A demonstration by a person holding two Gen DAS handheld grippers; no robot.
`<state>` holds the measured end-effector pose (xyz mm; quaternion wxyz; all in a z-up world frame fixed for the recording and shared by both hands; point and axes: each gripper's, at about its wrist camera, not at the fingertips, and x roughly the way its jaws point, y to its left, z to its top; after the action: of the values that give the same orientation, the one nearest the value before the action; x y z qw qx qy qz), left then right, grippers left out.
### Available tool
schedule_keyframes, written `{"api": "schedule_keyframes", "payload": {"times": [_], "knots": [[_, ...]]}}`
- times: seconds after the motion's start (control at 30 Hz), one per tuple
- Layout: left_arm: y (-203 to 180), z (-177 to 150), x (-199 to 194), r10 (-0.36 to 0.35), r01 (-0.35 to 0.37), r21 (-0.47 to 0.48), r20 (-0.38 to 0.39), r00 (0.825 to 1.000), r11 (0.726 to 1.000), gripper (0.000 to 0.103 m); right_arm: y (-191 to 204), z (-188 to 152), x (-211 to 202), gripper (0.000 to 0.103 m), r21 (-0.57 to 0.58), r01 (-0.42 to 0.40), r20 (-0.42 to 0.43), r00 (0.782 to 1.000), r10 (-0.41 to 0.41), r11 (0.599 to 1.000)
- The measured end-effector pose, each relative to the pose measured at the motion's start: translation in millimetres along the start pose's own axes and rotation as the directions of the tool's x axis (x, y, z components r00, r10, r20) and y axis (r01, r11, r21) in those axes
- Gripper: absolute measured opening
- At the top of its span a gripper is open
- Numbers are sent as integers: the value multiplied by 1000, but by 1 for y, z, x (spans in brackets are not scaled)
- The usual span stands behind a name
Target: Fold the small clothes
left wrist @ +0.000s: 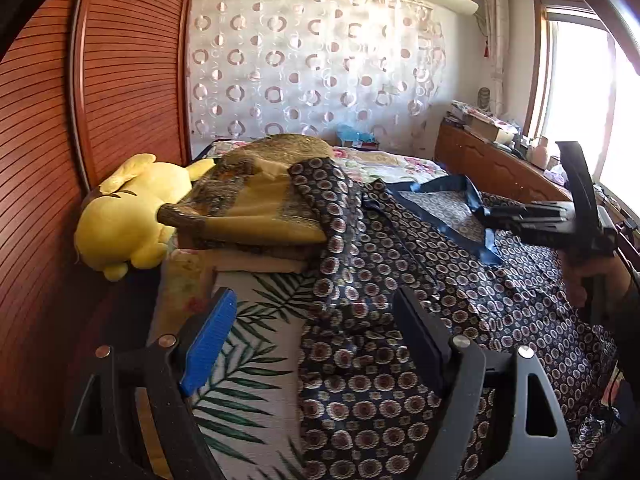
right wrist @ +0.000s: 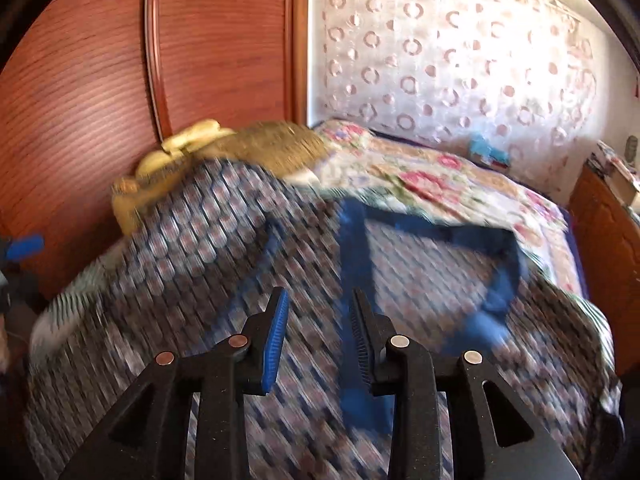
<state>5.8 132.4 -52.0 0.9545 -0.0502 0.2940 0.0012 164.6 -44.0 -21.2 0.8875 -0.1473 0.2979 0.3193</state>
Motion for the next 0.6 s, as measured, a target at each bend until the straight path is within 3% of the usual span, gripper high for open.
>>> {"api": "schedule_keyframes", "payload": {"times": [0.23, 0.53, 0.57, 0.6], "knots": [[-35, 2, 23, -60, 62, 41, -40, 997, 997, 81, -35, -31, 3, 33, -14, 86, -149, 985, -87, 996], [-81, 3, 45, -122, 133, 110, -100, 988, 985, 81, -71, -52, -29, 33, 56, 73, -149, 987, -64, 996], [-85, 3, 47, -128, 140, 114, -107, 986, 984, 81, -76, -57, -35, 35, 67, 79, -148, 987, -68, 995], [-89, 3, 50, -131, 145, 118, -115, 985, 982, 81, -86, -66, -42, 46, 81, 89, -145, 987, -76, 993]]}}
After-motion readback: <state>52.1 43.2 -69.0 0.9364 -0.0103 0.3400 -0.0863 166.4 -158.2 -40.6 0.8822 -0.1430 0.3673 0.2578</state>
